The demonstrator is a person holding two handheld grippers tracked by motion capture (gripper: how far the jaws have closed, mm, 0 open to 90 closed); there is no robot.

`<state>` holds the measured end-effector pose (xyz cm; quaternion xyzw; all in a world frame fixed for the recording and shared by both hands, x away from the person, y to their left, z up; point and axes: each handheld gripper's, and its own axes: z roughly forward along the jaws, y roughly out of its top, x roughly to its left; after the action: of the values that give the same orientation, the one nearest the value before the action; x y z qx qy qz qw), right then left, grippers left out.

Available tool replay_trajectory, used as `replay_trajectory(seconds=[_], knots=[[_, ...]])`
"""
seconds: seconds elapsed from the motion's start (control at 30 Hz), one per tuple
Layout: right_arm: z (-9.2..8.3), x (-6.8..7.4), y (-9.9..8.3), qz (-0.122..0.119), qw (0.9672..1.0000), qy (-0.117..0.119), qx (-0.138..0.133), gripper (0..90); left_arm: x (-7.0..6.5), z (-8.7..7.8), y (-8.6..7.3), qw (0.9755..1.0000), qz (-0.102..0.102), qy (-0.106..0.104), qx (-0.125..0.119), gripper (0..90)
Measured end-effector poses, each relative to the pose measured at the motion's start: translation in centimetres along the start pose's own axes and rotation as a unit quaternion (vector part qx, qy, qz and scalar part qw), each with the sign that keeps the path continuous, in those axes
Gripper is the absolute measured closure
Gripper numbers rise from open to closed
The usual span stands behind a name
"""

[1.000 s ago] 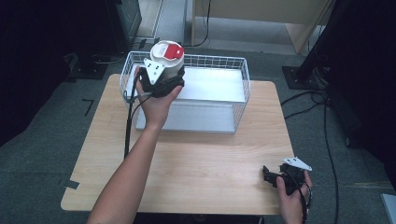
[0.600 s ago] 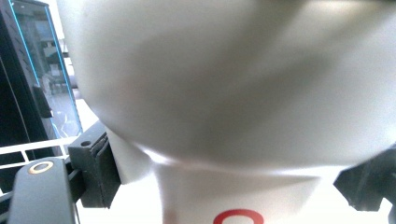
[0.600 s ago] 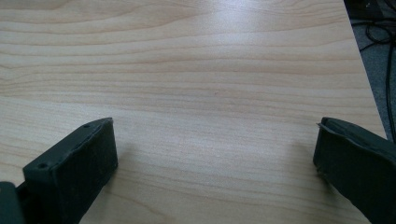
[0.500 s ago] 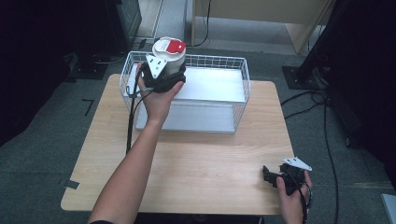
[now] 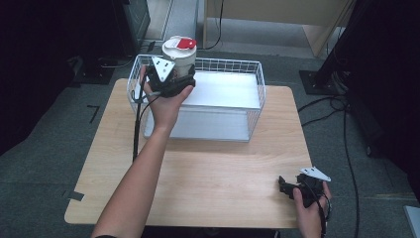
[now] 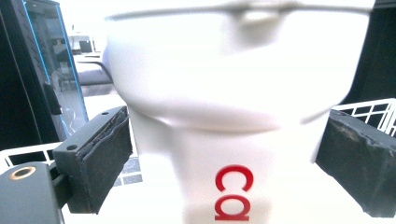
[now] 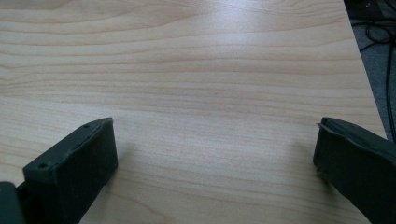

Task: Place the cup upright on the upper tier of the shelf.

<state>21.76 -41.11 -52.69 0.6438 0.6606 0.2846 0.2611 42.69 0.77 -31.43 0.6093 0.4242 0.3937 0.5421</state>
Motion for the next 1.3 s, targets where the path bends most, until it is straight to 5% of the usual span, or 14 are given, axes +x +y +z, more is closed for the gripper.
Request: replay_trajectory(seconds=[0.7, 0.97, 1.3], knots=[[0.0, 0.0, 0.0, 0.0, 1.0, 0.0, 0.0, 0.0, 0.1, -0.3, -0.3, 0.9999, 0.005, -0.013, 0.006, 12.7], [0.0, 0.0, 0.0, 0.0, 1.0, 0.0, 0.0, 0.0, 0.5, -1.1, -0.6, 0.9996, -0.024, -0.009, -0.012, 2.1], [0.0, 0.0, 0.0, 0.0, 1.0, 0.0, 0.0, 0.0, 0.7, -2.3, -1.6, 0.9998, -0.013, -0.01, -0.009, 2.1]])
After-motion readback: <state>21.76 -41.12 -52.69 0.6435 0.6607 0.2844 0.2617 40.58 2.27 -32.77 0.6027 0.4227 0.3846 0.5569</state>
